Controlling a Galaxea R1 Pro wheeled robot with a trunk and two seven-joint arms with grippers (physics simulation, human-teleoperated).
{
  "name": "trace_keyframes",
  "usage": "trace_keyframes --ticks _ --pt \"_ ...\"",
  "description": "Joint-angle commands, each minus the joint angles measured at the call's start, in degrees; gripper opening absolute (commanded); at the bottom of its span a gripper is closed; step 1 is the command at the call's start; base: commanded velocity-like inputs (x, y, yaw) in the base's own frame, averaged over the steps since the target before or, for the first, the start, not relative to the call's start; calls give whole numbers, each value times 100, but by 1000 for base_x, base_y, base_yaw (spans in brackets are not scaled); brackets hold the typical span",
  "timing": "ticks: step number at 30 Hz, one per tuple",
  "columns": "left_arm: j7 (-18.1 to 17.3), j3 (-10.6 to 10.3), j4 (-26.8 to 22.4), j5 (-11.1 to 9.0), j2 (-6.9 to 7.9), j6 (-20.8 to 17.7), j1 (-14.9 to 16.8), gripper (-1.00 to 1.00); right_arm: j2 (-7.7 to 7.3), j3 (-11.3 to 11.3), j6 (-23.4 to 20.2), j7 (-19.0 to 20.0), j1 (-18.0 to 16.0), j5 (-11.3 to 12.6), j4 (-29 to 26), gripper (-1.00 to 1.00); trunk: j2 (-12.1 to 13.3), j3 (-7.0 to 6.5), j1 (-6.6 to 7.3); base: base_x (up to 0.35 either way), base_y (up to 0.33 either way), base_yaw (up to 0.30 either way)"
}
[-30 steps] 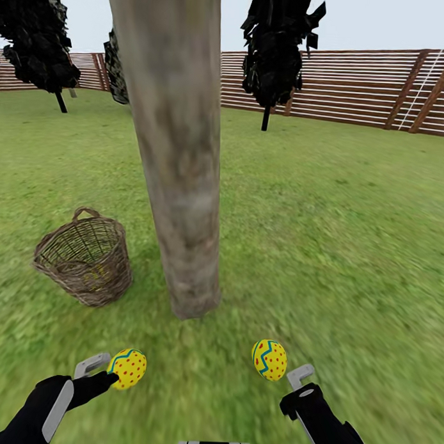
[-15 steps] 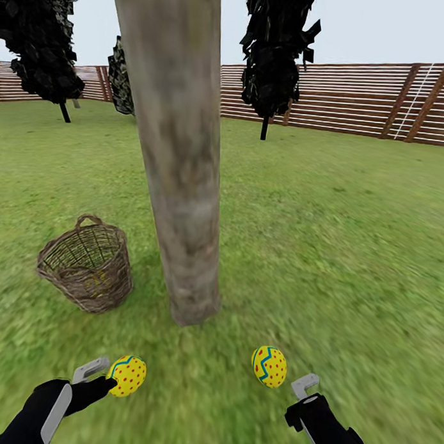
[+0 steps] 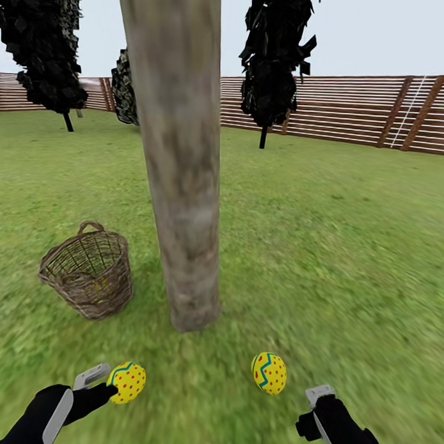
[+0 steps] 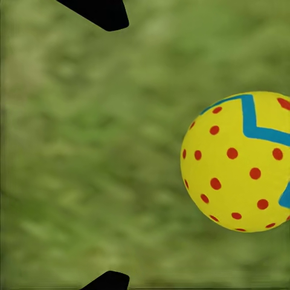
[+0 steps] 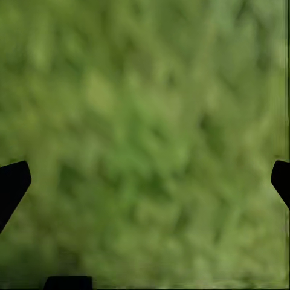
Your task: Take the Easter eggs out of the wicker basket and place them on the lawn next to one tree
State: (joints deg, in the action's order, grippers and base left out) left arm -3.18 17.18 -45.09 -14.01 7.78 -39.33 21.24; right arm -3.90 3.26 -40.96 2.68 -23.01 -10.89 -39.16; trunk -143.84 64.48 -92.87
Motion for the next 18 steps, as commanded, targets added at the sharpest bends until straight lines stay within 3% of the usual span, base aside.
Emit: trace_keyframes --ticks 1,3,4,8,11,13,16,18 --pt "-29 17 3 18 -3 -31 3 100 -12 24 -259 38 -1 -60 -98 100 0 -8 4 0 0 0" --pt "-26 14 9 20 -4 -32 3 100 -50 41 -896 84 -1 -72 -462 100 2 -34 9 0 0 0" --pt "-26 14 9 21 -5 -32 3 100 -66 64 -1013 93 -1 -75 -576 100 4 -49 11 0 0 0" --pt "-25 14 9 14 -5 -39 3 100 -79 66 -1226 120 -1 -7 -763 100 9 -104 22 0 0 -19" --pt "-25 13 9 13 -5 -39 3 100 -145 36 -1243 595 -1 3 -730 100 13 -143 29 0 0 -82" --pt "-25 13 9 15 -5 -38 3 100 -471 30 -1273 1464 -1 -16 -698 100 16 -169 35 0 0 -97" --pt "-21 13 10 20 -11 -36 3 100 -781 25 -1317 1967 -1 -41 -695 100 20 -208 42 0 0 -100" --pt "-18 13 15 21 -12 -37 3 100 -842 23 -1321 1995 -1 -63 -694 100 22 -234 47 0 0 -102"
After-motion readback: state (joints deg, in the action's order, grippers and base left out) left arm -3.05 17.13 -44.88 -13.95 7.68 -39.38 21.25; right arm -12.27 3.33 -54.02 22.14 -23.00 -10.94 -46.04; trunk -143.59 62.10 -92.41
